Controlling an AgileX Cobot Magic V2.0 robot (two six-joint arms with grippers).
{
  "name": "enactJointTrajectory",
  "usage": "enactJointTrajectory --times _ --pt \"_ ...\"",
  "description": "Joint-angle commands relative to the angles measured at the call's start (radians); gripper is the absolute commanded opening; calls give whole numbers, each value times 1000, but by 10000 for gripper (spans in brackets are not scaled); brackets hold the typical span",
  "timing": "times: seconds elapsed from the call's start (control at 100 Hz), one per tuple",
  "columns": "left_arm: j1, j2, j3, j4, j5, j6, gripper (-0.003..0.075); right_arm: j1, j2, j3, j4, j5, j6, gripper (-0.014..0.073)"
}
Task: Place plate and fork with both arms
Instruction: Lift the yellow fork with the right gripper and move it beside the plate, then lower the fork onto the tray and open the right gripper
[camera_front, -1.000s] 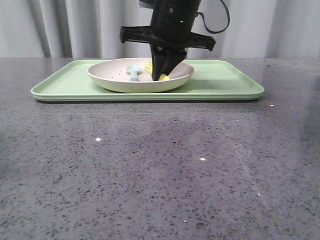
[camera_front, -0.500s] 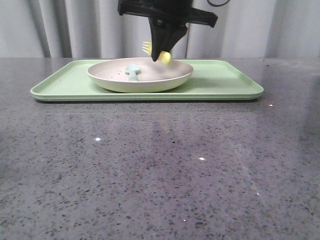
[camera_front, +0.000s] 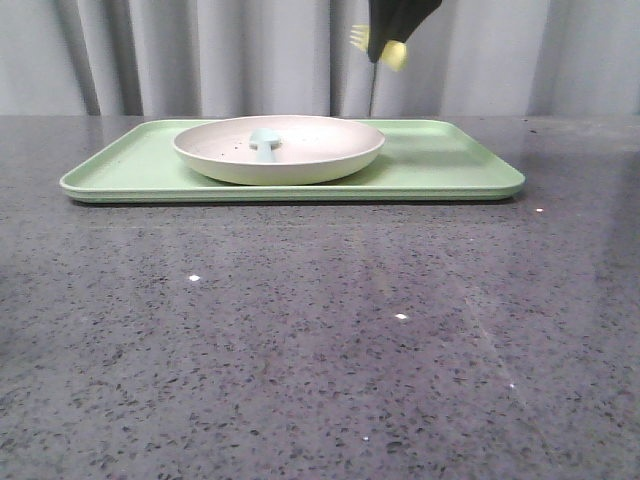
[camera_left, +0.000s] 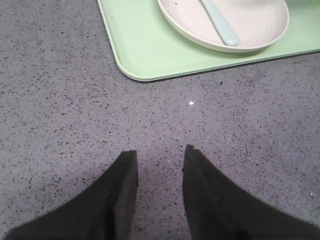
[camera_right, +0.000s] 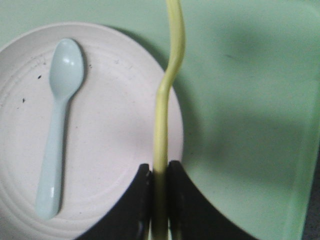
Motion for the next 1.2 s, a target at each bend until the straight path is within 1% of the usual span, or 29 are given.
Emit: enactJointTrajectory --times 0.0,0.27,0.47,0.65,0.85,0.92,0.97,1.09,1.14,1.19 --pt "0 -6 -27 -23 -53 -11 230 -27 -79 -22 -22 96 0 -35" --pt "0 -6 -27 -23 -53 -11 230 -69 -84 49 5 89 -1 -35" --pt "0 -6 -27 -23 -53 -11 230 -74 -84 136 13 54 -3 -35" --pt "0 -6 -27 -23 -53 -11 230 -74 -84 221 70 -16 -13 -35" --pt "0 -6 -27 -23 -49 -11 230 -74 -84 254 70 -18 -13 -28" --pt "0 -6 -27 -23 -49 -11 230 -74 -84 254 70 -18 -13 6" --pt "0 -6 -27 -23 -49 -11 230 -74 -84 254 70 -15 -15 53" --pt "0 -6 -27 -23 -47 -11 230 -74 -84 254 70 -15 -19 230" --pt "0 -6 -27 -23 -45 -11 230 -77 -84 254 70 -16 -19 282" --pt "0 -6 -27 -23 -41 -11 230 -80 -84 254 70 -17 -19 306"
